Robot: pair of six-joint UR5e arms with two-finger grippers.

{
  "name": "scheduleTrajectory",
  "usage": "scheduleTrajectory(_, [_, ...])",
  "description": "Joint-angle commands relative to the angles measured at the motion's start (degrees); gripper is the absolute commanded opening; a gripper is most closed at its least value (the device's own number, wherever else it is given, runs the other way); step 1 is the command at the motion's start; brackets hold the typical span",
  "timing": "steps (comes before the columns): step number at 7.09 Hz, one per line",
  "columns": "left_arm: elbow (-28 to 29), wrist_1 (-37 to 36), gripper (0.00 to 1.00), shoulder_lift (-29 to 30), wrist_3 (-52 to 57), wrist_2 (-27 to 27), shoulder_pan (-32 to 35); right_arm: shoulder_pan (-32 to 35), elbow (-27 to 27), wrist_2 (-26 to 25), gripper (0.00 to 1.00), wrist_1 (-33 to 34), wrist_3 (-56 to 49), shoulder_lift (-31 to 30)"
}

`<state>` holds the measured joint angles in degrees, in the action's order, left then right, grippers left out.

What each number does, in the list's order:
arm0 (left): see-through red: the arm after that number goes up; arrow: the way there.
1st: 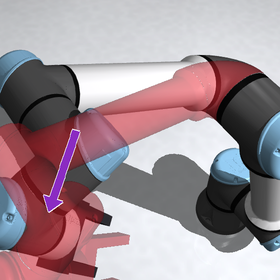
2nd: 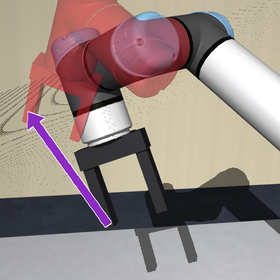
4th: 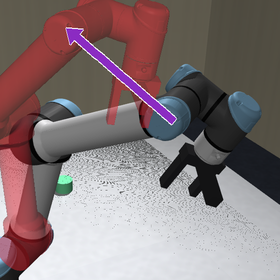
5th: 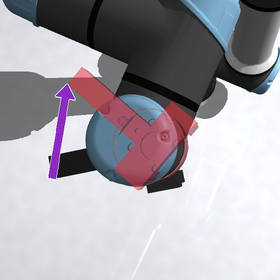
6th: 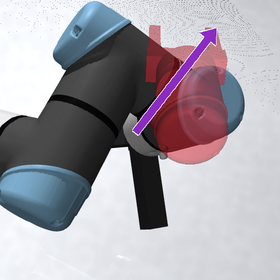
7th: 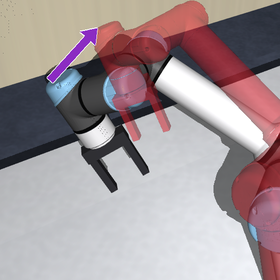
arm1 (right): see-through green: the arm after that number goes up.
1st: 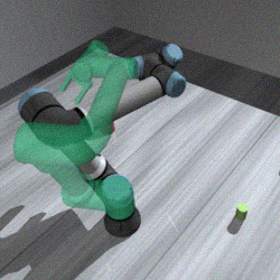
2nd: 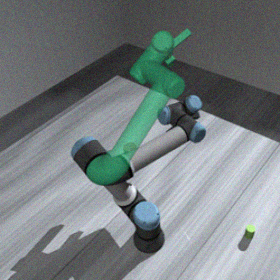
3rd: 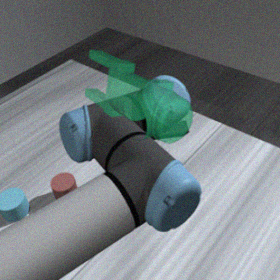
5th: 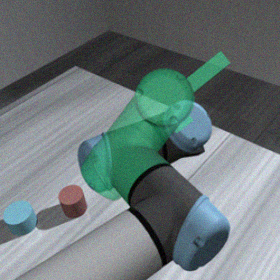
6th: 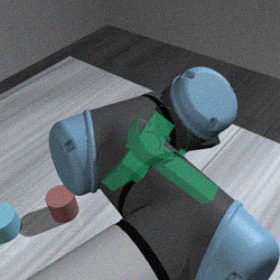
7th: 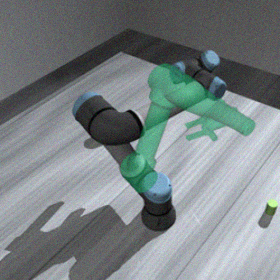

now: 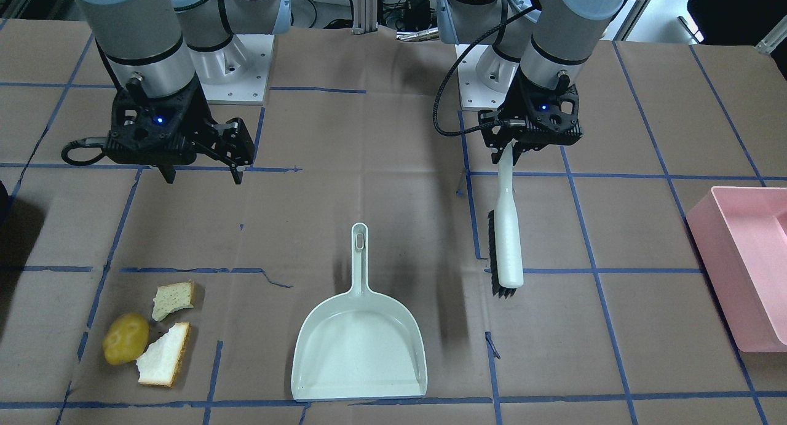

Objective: Sweep and dump trash in nearest bin
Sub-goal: 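Lift the brush with the left gripper while the right gripper reaches the dustpan handle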

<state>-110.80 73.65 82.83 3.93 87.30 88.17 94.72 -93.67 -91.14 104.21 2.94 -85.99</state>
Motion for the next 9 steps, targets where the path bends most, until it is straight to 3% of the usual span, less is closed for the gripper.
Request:
scheduleTrajectory(1, [-0.03,1.40,0.00,-0.13,0.90,0.33,-1.07,3.96,4.01,-0.53,1.00,0.56,0.49,4.41])
scheduleTrajectory(9, [-3.02,0.87,0.00,0.67,1.78,0.85,-1.07,16.45,5.42,0.08,1.00,9.17,10.68,15.75])
